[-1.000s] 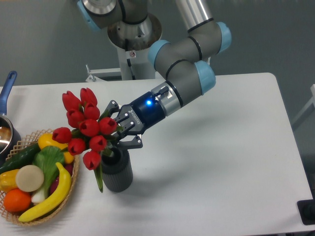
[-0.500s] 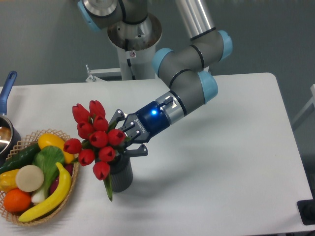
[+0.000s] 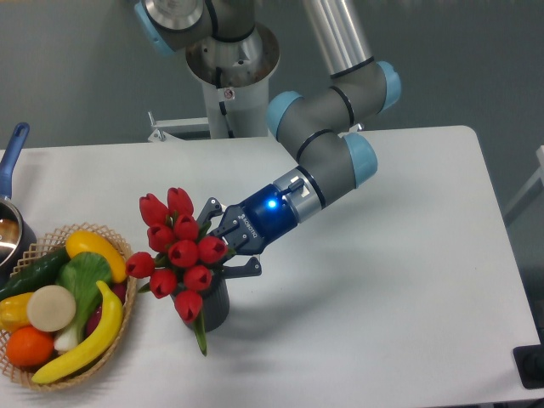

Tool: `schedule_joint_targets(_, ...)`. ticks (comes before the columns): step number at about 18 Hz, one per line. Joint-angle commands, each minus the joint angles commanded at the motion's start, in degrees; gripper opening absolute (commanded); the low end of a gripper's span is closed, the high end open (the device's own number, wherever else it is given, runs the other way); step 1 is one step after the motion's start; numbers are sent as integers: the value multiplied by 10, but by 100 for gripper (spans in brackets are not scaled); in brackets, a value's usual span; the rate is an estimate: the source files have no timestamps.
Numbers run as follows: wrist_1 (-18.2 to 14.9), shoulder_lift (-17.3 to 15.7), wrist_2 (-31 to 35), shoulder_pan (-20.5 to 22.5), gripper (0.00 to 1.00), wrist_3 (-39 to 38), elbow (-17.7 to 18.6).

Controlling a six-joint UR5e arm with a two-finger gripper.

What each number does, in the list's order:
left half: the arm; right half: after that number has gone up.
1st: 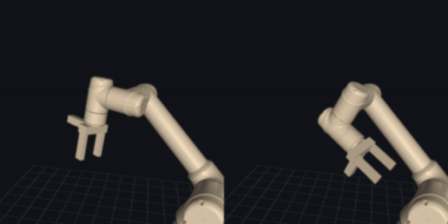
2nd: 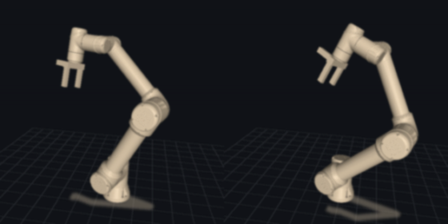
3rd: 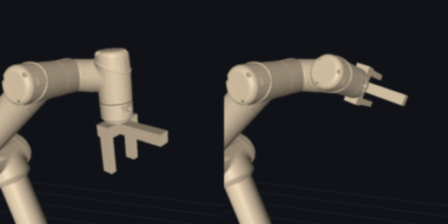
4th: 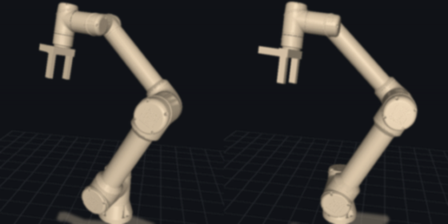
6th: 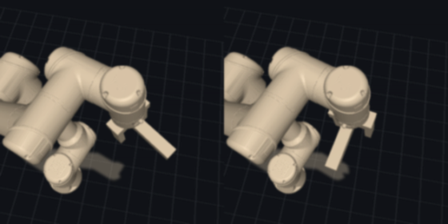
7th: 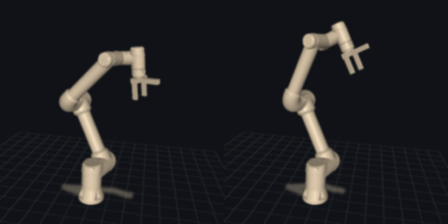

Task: Insert the flowers into the vase
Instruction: 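Push the tulips down into the vase and straighten them upright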

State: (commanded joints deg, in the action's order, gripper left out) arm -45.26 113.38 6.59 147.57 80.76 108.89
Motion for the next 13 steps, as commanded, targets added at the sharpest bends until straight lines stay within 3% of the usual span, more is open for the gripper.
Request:
schedule_joint_targets(4, 0, 0, 0, 3, 35, 16, 14)
schedule_joint_targets(7, 0, 0, 0, 4, 44, 16, 14)
schedule_joint_targets(8, 0, 0, 0, 4, 50, 17, 14)
schedule_joint_targets(9, 1, 0, 0, 4, 63, 17, 14)
schedule_joint_targets(11, 1, -1, 0, 5, 73, 17, 14)
schedule_joint_targets(13, 1, -1, 0, 7, 94, 17, 14)
